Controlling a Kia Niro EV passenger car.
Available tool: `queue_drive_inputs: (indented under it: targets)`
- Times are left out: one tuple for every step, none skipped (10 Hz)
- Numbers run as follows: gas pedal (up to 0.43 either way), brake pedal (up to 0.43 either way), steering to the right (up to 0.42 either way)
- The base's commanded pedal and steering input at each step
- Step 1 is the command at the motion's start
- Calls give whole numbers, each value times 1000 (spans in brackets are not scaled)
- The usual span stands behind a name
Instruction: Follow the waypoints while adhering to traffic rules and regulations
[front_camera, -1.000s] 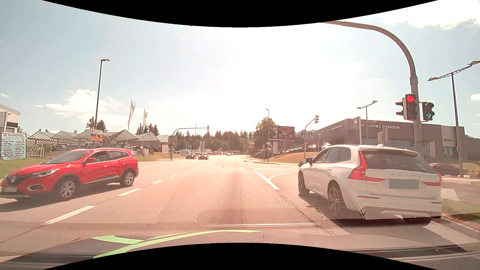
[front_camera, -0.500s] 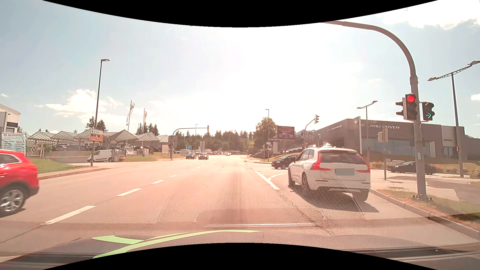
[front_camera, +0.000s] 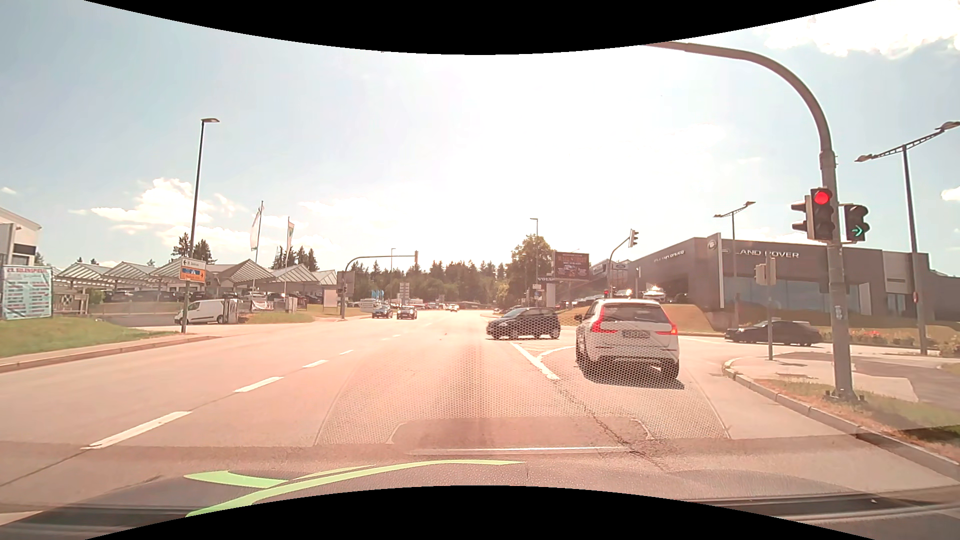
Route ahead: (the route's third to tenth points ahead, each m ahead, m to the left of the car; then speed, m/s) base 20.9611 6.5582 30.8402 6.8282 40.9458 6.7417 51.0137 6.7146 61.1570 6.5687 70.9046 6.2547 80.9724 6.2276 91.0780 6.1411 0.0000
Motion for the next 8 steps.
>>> queue_drive_inputs:
  targets:
    - [0, 256, -2]
    - [0, 256, -2]
    - [0, 256, -2]
    - [0, 256, -2]
    - [0, 262, -2]
    - [0, 256, -2]
    - [0, 262, -2]
    - [0, 262, -3]
